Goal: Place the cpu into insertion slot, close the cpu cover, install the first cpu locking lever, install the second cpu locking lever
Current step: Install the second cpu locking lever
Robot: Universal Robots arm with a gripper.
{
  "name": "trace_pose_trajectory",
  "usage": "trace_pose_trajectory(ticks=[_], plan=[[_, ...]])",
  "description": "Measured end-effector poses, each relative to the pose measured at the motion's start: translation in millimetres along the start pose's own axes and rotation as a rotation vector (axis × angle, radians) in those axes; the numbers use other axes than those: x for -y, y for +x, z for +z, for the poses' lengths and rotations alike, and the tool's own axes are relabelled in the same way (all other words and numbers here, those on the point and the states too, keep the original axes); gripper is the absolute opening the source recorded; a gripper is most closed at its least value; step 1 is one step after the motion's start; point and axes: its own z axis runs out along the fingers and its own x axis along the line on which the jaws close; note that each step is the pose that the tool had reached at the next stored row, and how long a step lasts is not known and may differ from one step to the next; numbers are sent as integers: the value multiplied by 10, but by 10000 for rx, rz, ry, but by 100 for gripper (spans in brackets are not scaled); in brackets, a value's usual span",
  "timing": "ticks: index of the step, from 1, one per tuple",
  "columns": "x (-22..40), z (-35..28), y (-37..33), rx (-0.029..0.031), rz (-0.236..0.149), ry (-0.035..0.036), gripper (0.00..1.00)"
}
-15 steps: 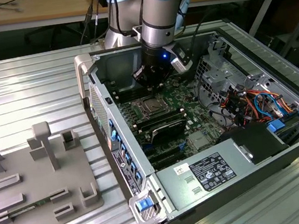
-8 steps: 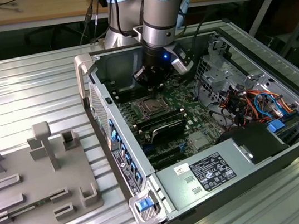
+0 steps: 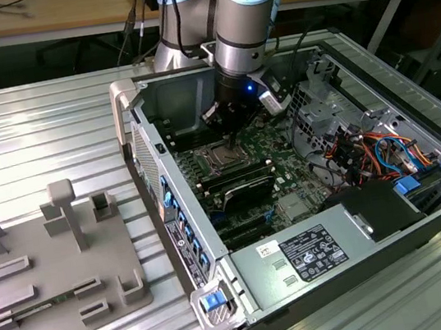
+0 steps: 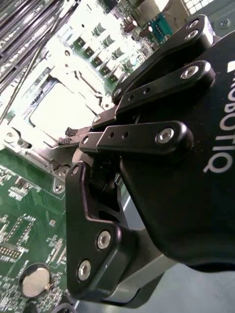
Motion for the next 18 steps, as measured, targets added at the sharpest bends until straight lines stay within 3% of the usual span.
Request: trace_pose_trajectory(ticks=[3,7,18], plan=[[12,2,-62,-15,-1,2,11],[38,-6,-63,-21,-2,29,11],[127,-103,-60,-25,-5,123,11]])
